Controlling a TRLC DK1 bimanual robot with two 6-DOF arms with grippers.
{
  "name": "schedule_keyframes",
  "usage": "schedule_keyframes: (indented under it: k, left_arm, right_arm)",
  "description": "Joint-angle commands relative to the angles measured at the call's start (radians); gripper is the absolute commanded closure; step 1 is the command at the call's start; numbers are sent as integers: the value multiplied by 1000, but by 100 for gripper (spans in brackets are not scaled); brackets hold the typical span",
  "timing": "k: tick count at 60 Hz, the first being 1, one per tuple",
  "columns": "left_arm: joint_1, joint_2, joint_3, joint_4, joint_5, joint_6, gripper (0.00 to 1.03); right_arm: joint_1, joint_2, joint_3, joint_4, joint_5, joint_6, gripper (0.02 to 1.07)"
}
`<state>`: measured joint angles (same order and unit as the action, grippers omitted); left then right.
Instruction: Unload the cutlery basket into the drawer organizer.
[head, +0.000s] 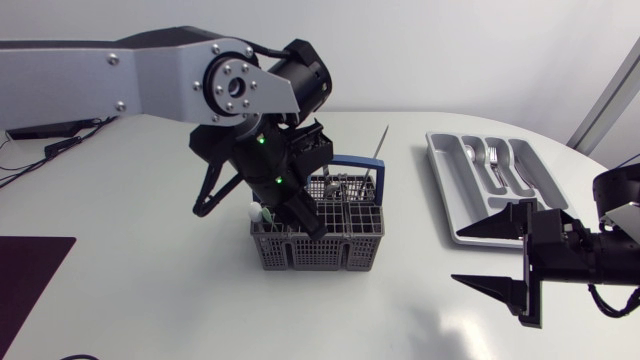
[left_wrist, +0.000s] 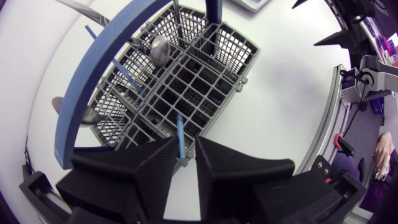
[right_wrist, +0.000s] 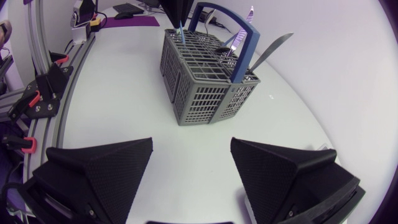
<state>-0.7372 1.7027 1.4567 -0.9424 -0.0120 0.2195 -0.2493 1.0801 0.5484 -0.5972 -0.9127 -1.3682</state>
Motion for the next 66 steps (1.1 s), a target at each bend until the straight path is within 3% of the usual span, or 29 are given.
schedule_keyframes:
  k: [1,18,35,38,40,44,48,66]
  left_arm:
    - [-10,8,-39,19,-9,-17,80]
    - [-22,-29,-91,83,-16,-12,89]
    - [-34,-86,-148,128,-31,6,89]
    - [-34,-92,-153,134,-34,6,85]
    - [-36,-97,-157,142,-36,6,77]
    - [-37,-101,-162,156,-36,7,75]
    - [-41,-109,-170,177,-36,7,62]
    - [-39,-106,-220,274,-52,15,62]
  right_arm:
    - [12,-6,-36,7,-3,18,17]
    - [24,-42,-54,7,5,26,17]
    - [54,-65,-67,16,14,54,17]
    - [61,-68,-68,23,15,64,17]
    - [64,-71,-70,33,17,72,17]
    - [70,-77,-74,34,17,78,17]
    - [71,-83,-76,36,20,83,17]
    - [71,-86,-87,50,21,84,17]
